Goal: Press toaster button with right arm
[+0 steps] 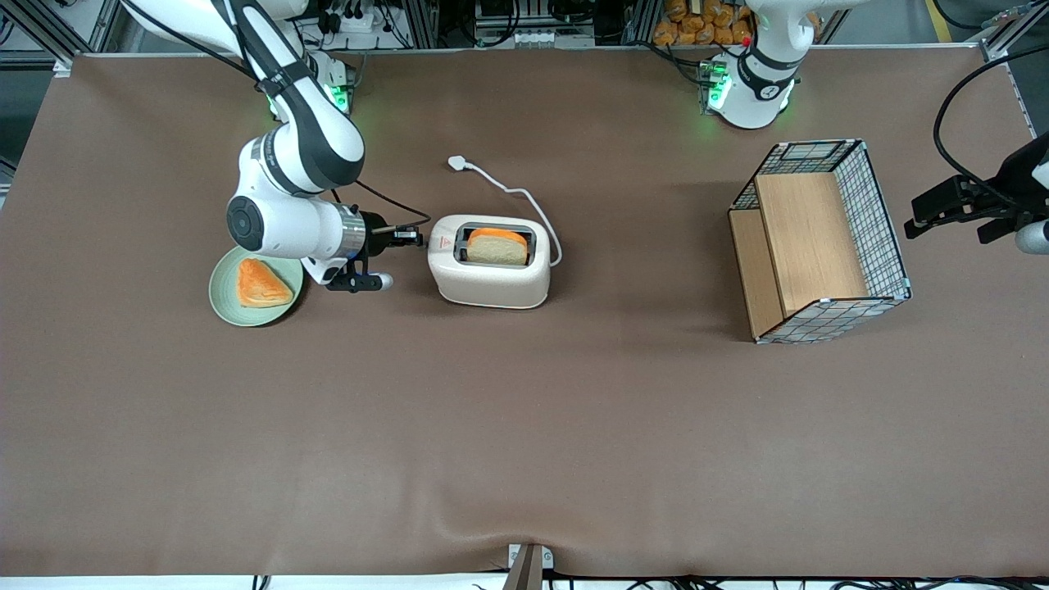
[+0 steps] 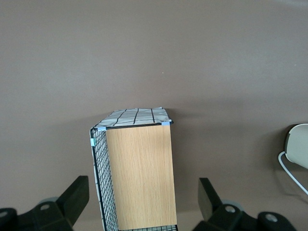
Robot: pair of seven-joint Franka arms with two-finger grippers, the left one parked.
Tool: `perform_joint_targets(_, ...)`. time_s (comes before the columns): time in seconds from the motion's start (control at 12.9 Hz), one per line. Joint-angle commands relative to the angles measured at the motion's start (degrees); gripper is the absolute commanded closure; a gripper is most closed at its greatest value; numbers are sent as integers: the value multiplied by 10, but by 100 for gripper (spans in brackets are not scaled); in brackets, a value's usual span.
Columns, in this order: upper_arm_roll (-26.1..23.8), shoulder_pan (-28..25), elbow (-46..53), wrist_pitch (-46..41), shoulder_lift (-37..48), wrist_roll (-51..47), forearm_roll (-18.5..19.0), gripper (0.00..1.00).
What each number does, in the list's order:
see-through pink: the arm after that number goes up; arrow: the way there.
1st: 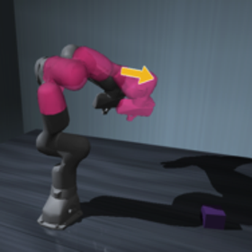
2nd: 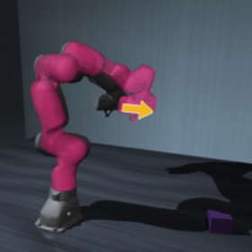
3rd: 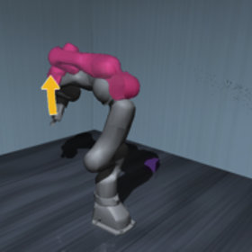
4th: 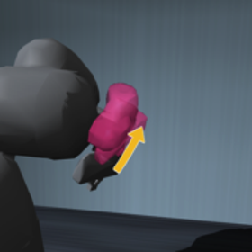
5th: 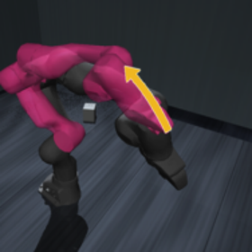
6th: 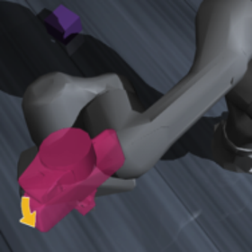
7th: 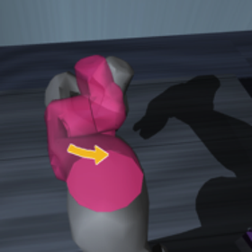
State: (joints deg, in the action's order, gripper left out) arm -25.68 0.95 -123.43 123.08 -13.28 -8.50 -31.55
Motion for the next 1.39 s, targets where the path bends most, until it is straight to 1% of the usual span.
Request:
perform_joint_targets(0.0,-7,9,-17,13,6,25,-23,100)
perform_joint_targets(0.23,-7,6,-21,37,-6,30,-23,100)
perform_joint_targets(1.32,-6,10,-21,97,-64,75,-23,100)
